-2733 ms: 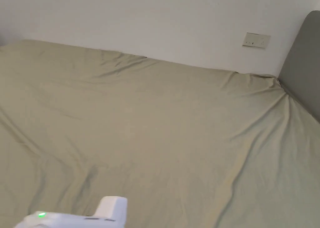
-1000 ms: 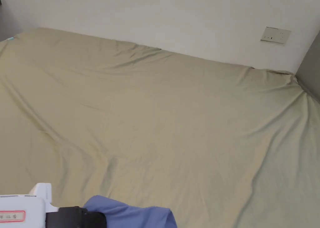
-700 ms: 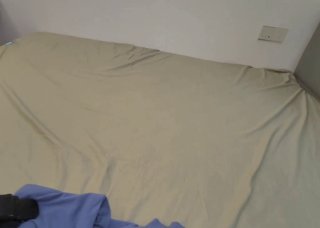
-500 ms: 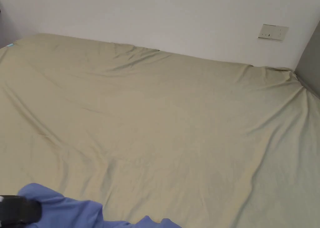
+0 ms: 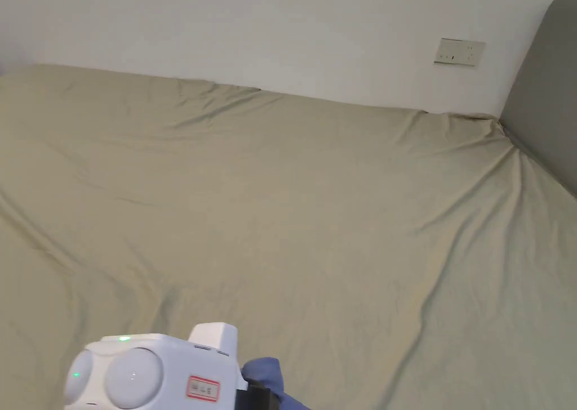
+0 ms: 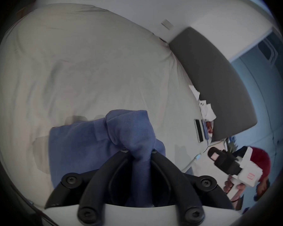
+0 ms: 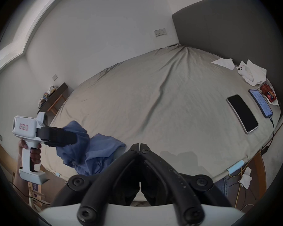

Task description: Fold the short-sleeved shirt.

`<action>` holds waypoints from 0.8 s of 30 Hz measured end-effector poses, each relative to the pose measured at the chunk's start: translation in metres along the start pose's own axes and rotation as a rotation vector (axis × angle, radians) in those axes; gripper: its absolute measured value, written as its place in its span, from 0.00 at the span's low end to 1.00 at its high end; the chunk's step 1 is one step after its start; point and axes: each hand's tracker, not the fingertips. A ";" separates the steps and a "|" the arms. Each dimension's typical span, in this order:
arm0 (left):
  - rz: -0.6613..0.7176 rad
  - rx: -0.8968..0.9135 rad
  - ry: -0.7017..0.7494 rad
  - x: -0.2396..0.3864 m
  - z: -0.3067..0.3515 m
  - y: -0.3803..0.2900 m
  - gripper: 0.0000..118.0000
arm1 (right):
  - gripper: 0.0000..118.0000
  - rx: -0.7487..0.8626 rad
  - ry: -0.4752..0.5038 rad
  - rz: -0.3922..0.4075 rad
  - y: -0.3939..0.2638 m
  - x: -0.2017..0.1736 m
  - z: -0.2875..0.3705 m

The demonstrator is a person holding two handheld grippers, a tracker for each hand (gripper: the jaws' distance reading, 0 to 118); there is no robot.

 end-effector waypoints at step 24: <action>0.161 0.087 -0.094 -0.029 0.031 -0.031 0.00 | 0.02 -0.036 0.037 0.005 -0.008 0.001 -0.006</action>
